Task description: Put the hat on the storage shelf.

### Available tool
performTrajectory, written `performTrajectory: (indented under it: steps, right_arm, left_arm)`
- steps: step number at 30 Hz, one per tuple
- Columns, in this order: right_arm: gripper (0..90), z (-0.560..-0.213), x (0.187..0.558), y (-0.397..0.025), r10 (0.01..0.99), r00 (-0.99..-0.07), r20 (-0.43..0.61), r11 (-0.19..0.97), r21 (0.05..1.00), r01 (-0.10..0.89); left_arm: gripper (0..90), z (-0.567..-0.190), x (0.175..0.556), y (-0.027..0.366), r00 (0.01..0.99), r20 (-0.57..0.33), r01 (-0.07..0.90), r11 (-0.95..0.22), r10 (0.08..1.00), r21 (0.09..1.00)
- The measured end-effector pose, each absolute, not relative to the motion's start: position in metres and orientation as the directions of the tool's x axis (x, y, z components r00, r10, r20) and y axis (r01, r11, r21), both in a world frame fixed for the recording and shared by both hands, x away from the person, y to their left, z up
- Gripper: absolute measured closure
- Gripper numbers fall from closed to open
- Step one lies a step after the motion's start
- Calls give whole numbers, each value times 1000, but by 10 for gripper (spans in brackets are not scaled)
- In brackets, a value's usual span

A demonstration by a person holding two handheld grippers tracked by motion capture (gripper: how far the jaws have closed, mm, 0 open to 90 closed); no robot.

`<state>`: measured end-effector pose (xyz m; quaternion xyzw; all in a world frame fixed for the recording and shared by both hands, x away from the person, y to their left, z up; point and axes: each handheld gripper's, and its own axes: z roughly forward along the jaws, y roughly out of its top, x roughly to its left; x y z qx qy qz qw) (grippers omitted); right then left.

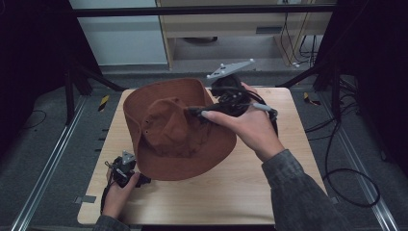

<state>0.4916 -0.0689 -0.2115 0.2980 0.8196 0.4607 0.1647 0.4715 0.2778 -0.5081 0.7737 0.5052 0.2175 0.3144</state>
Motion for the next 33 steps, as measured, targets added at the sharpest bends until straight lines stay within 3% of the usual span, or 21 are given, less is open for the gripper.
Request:
performTrajectory:
  steps: [18, 33]
  right_arm:
    - [71, -249, 482, -184, 774, -629, 70, 247, 881, 403]
    - [80, -296, 479, -223, 836, -542, 83, 203, 871, 447]
  left_arm:
    - [0, -509, 471, 277, 391, 16, 644, -286, 920, 710]
    - [0, -508, 471, 278, 393, 17, 644, -289, 919, 708]
